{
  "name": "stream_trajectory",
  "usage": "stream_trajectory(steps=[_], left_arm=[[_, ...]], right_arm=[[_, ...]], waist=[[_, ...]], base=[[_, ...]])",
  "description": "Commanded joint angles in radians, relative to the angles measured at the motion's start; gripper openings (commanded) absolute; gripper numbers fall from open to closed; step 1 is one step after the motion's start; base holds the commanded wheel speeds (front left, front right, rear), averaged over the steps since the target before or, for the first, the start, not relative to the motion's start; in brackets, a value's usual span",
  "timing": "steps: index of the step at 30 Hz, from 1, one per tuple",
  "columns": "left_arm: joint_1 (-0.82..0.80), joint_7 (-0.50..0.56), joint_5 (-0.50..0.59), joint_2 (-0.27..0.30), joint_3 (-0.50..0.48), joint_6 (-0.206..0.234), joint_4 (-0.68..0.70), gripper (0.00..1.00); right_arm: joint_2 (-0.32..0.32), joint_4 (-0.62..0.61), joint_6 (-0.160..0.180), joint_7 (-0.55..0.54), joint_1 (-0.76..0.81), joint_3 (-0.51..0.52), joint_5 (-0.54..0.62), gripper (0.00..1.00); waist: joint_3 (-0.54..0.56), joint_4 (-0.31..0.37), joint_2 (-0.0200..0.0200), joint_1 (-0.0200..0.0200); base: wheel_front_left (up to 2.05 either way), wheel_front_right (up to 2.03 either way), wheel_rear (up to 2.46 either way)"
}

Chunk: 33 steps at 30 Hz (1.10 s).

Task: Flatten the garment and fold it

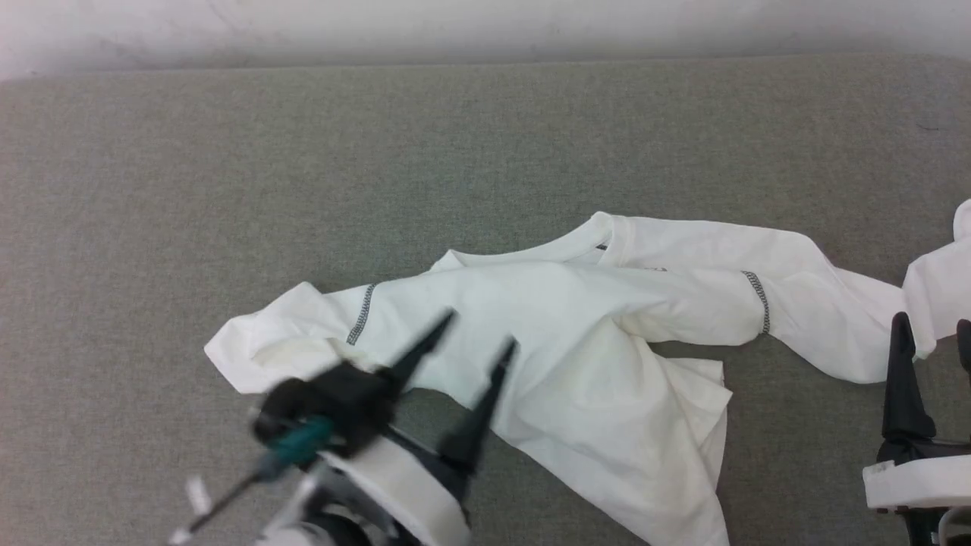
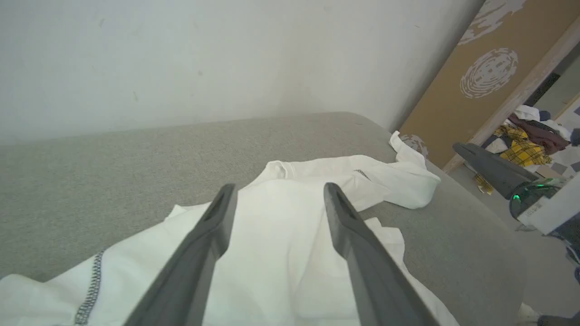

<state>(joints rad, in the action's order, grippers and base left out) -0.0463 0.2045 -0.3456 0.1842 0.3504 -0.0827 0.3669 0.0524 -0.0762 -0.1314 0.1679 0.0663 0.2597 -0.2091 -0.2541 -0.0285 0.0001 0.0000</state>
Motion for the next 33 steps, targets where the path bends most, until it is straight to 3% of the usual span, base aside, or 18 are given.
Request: stream_trajectory(steps=[1,9,20,21,22,28,33], left_arm=[[-0.001,0.013,0.028,0.009,0.051,-0.019,-0.039,1.0],[-0.064,0.09,0.043,0.036,0.311,-0.045,-0.239,1.0],[-0.202,0.068,0.12,0.049,0.451,-0.047,-0.556,1.0],[-0.214,0.062,0.124,0.049,0.467,-0.048,-0.581,0.78],[-0.224,0.05,0.124,0.046,0.478,-0.048,-0.602,0.0],[-0.27,-0.027,0.062,0.025,0.524,-0.048,-0.657,0.0],[-0.313,-0.079,-0.088,-0.044,0.498,-0.048,-0.551,0.0]], right_arm=[[-0.002,-0.008,0.001,-0.001,-0.012,0.004,0.006,1.0],[-0.002,-0.01,0.001,-0.005,-0.015,0.024,0.005,1.0],[-0.002,-0.026,0.001,-0.014,-0.031,0.032,0.001,1.0],[-0.002,-0.029,0.001,-0.015,-0.032,0.033,0.001,1.0],[-0.002,-0.033,0.001,-0.016,-0.033,0.035,0.001,1.0],[-0.002,-0.072,0.001,-0.031,-0.027,0.052,0.0,1.0],[-0.002,-0.102,0.001,-0.044,-0.025,0.075,0.001,1.0]], waist=[[-0.004,0.004,-0.0001,0.0],[-0.016,0.014,-0.0001,0.0],[-0.022,0.026,-0.0001,0.0],[-0.021,0.028,-0.0001,0.0],[-0.02,0.029,-0.0001,0.0],[-0.008,0.03,-0.0001,0.0],[0.007,0.021,-0.0001,0.0]], base=[[0.0,0.0,0.0],[0.0,0.0,0.0],[0.0,0.0,0.0],[0.0,0.0,0.0],[0.0,0.0,0.0],[0.0,0.0,0.0],[0.0,0.0,0.0]])
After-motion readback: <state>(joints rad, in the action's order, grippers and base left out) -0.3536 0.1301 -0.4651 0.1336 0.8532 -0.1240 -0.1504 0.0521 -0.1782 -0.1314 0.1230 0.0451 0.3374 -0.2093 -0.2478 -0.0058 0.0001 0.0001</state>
